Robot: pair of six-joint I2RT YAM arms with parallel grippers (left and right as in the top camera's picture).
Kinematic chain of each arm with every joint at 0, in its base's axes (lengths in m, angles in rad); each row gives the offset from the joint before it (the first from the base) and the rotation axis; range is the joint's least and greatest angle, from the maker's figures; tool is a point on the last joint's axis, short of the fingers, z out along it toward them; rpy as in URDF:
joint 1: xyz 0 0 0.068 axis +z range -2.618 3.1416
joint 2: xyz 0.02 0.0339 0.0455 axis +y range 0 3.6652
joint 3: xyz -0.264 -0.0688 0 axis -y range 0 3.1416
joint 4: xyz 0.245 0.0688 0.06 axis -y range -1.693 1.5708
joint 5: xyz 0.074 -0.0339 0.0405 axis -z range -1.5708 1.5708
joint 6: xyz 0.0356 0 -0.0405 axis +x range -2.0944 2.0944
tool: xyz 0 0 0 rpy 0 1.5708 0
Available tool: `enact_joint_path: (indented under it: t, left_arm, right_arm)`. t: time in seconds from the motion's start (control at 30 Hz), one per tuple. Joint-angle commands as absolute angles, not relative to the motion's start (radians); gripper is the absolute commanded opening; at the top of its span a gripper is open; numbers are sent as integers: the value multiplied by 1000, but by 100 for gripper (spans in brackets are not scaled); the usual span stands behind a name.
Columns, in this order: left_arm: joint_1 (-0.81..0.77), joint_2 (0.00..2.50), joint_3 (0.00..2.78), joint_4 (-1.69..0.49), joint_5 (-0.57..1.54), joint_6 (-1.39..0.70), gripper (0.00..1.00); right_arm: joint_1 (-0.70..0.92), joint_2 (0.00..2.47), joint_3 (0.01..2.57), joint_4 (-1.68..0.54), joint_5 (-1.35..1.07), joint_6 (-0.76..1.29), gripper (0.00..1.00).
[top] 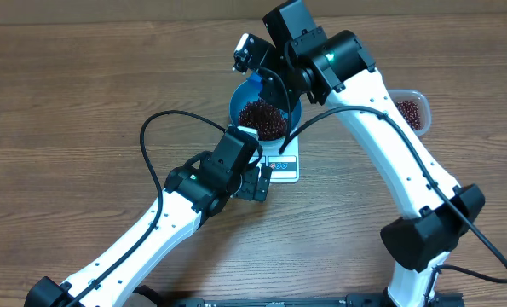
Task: Scoop item into bowl and weigh 150g on scale
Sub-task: 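Tilt the scoop to pour red beans into the teal bowl, then move the empty scoop back right to the bean container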
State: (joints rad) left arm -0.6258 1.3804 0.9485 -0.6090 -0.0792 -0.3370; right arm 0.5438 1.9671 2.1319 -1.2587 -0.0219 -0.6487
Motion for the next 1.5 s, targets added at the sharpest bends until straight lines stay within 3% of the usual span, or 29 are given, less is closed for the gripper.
enact_joint_path:
  t: [0.0, 0.47, 0.6, 1.0, 1.47]
  left_arm:
    - [-622, 1375, 937, -609, -86, -321, 100]
    - [-622, 1375, 937, -609, -86, -321, 99]
    - [-622, 1375, 937, -609, -86, -321, 99]
    - [-622, 1375, 937, -609, -86, -321, 100]
    - [-622, 1375, 937, -609, -86, -321, 100]
  right_arm:
    - [549, 1903, 2168, -1259, -19, -660, 4]
    - [551, 1892, 2168, -1262, -7, -659, 4]
    - [534, 1892, 2168, -1251, -9, -554, 4]
    - [352, 1892, 2168, -1296, -239, -284, 4]
    - [91, 1892, 2168, -1353, -293, -254, 4]
